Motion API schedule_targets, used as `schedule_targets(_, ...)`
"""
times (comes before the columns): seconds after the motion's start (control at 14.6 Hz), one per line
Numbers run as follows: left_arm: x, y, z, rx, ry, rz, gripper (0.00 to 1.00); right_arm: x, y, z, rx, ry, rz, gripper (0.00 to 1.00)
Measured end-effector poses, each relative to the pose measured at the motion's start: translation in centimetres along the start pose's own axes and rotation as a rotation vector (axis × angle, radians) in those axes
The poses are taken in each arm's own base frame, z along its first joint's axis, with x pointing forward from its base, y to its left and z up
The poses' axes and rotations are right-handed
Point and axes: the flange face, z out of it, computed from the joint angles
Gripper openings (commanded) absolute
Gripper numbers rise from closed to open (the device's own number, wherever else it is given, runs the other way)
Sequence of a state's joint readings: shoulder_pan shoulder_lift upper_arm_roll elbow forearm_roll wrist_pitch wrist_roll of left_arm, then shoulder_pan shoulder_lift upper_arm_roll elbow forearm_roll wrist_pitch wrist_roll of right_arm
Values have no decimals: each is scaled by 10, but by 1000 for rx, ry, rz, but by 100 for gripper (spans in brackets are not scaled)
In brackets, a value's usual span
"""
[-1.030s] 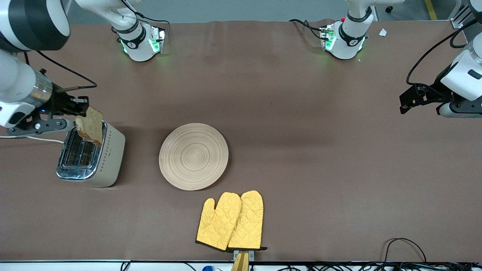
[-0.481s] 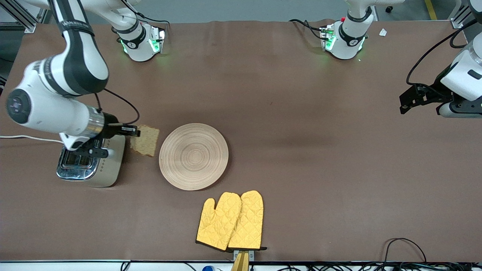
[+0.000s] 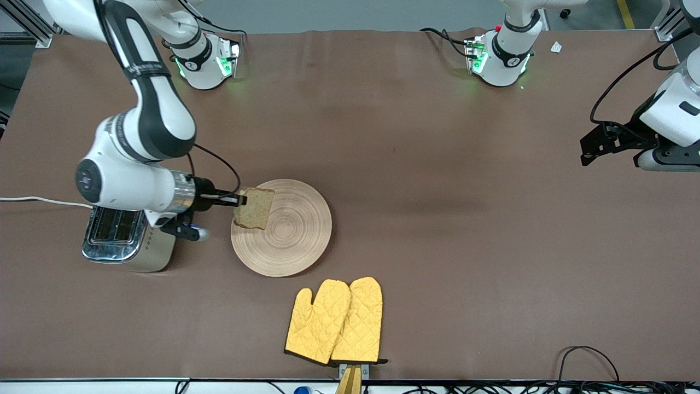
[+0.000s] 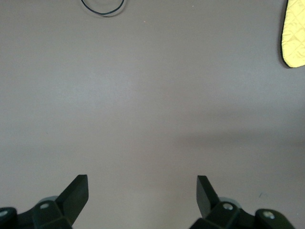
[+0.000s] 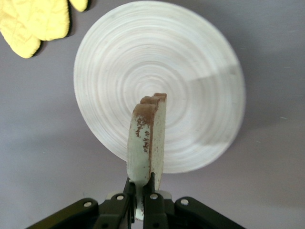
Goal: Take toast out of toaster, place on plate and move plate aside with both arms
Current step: 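Carry the bread with the right gripper over the wooden plate, then lower the bread onto the plate and open the right gripper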
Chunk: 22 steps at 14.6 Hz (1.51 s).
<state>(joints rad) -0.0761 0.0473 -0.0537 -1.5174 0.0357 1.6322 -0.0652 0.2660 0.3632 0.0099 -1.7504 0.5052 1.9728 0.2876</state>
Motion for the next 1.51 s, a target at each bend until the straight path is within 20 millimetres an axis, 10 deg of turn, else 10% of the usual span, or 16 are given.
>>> schedule_targets(0.34,0,0,0,0,0,0,100,1,-27,45,-3,47,-57,0)
schedule_targets(1.51,5,11,47,-124,-151,-12,100,39,90,82,-27,-44,-106,2)
